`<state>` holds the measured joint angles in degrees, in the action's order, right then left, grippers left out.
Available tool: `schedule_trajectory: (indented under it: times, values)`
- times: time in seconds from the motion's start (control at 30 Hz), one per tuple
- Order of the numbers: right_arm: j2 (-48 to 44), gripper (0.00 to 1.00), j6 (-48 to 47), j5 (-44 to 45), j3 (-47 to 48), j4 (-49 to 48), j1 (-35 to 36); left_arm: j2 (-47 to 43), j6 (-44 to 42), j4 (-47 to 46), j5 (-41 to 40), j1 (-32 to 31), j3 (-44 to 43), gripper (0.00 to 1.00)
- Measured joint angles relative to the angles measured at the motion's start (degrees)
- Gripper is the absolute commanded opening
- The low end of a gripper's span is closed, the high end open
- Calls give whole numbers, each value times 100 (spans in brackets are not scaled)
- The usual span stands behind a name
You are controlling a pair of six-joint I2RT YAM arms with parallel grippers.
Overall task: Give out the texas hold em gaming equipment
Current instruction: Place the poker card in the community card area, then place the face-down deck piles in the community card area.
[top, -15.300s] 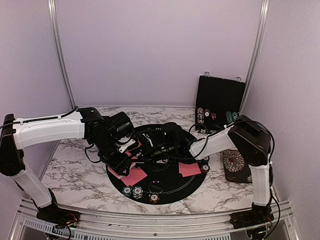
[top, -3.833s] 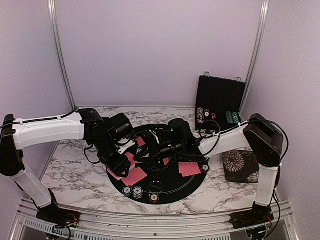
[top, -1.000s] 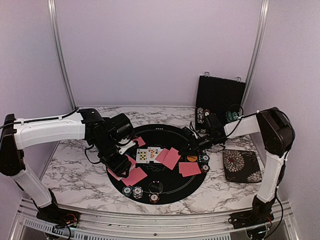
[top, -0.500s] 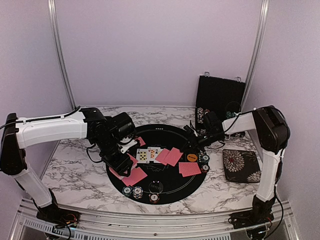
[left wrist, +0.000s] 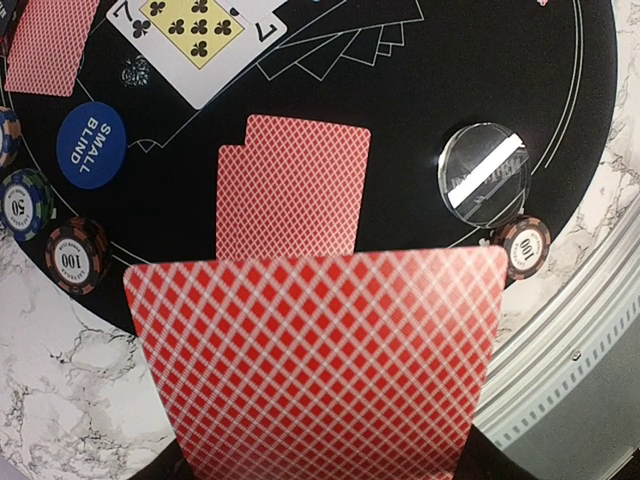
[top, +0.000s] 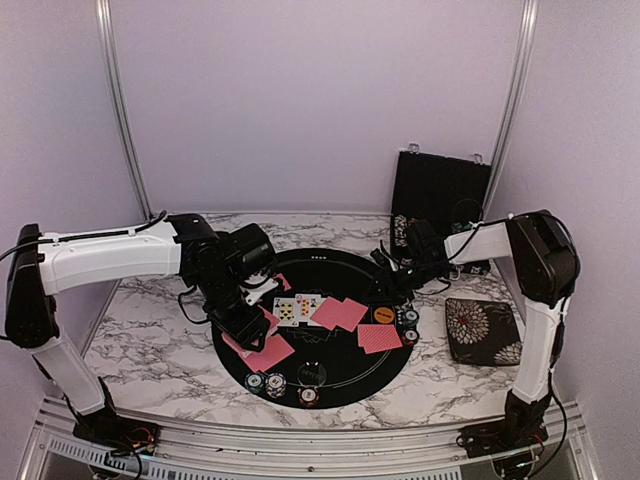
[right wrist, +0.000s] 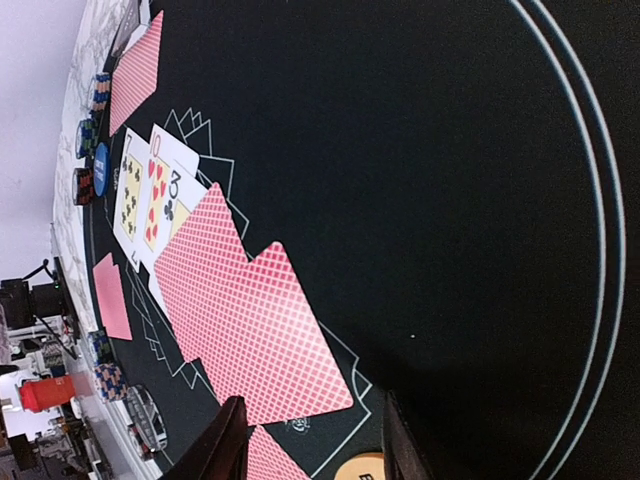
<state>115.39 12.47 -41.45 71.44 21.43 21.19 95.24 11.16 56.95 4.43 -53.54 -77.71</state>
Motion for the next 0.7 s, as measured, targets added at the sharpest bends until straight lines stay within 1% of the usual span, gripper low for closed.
schedule_trajectory:
  times: [0.2,0.3,0.37,0.53,0.7]
  values:
    - [-238,60,98,426,0,50,17,219,22,20,-48,0,-267,50]
    - [-597,67,214,671,-2,37,48,492,33,13,-72,0,-535,50]
    - [-914,70,302,852,-28,-11,59,673,42,15,-109,0,-713,50]
    - [-1692,72,509,1285,-175,-166,105,1290,61,42,-173,0,-1362,50]
    - [-2275,72,634,1615,-417,-208,116,1974,63,72,-195,31,-2146,50]
